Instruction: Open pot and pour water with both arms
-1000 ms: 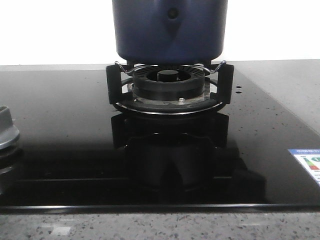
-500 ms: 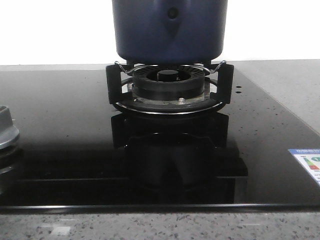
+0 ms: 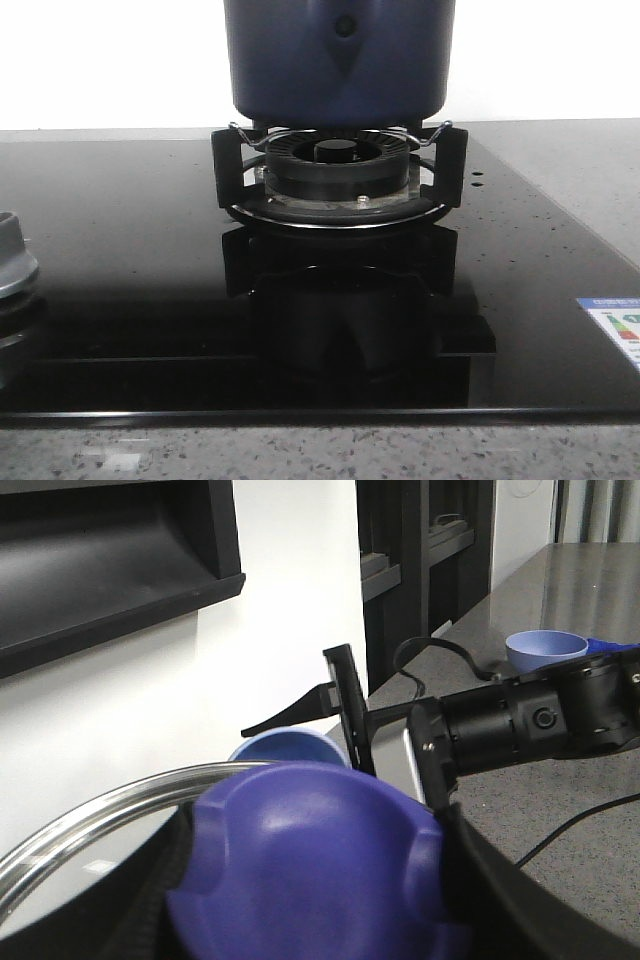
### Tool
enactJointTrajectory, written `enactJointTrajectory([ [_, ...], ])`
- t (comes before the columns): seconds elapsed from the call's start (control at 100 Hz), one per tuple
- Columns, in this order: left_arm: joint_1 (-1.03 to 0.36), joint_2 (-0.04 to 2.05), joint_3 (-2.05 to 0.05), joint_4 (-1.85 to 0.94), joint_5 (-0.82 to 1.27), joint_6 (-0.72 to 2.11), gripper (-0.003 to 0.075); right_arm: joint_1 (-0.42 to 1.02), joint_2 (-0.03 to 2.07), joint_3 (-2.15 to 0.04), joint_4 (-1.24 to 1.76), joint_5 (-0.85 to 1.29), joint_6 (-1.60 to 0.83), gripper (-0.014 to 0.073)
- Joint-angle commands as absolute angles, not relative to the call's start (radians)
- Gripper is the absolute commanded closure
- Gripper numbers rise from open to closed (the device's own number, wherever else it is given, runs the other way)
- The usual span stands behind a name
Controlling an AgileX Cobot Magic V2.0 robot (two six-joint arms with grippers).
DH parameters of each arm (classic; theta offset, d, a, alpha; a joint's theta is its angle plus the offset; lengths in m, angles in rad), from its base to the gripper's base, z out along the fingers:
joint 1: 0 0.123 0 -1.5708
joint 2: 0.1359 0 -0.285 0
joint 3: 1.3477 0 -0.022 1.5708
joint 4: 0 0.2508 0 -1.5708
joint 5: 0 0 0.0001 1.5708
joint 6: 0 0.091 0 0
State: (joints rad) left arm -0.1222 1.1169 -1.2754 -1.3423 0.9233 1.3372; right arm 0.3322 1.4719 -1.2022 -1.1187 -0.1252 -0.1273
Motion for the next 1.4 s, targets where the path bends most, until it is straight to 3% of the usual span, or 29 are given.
enactJointTrajectory([
  [0.0,-0.121,1.093,-1.306,-1.438,0.9,1.329,0.052,0.332,1.45,-1.251,-1.132,-0.15,-0.138,0.0335],
  [0.43,-0.121,1.093,-1.306,-1.438,0.902,1.329,0.052,0.33,1.528,-1.374,-1.297,-0.063,-0.138,0.0335],
  [1.02,-0.121,1.093,-1.306,-1.438,0.902,1.329,0.052,0.337,1.556,-1.421,-1.881,0.012,-0.138,0.0335],
  [1.39,-0.121,1.093,-1.306,-1.434,0.902,1.329,0.052,0.345,1.552,-1.478,-1.882,0.012,-0.178,0.0335],
])
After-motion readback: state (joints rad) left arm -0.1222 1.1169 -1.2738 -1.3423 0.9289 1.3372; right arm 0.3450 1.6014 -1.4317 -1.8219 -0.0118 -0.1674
